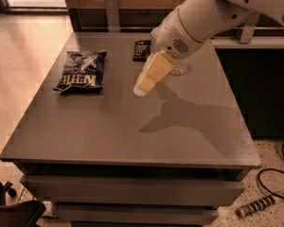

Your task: Pick blue chip bag

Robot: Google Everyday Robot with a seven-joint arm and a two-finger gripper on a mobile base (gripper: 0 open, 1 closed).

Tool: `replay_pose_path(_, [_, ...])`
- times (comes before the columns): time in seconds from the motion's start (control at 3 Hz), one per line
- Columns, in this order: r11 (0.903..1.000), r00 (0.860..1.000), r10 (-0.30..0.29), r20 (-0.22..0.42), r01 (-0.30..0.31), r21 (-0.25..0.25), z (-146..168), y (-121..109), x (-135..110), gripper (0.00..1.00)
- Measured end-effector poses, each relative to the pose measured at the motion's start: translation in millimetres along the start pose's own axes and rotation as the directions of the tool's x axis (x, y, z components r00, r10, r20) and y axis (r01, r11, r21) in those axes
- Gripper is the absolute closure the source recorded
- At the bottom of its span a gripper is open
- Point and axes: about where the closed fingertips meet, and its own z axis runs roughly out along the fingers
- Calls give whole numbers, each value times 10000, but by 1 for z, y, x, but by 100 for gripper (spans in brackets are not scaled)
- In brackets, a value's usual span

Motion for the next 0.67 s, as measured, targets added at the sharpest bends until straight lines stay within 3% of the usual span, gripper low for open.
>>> replay_pose_path(0.33, [9987,9978,146,643,-177,480,17,-34,-16,0])
replay_pose_path(0.67, [9921,9779,316,2065,-558,1125,56,-78,-48,0])
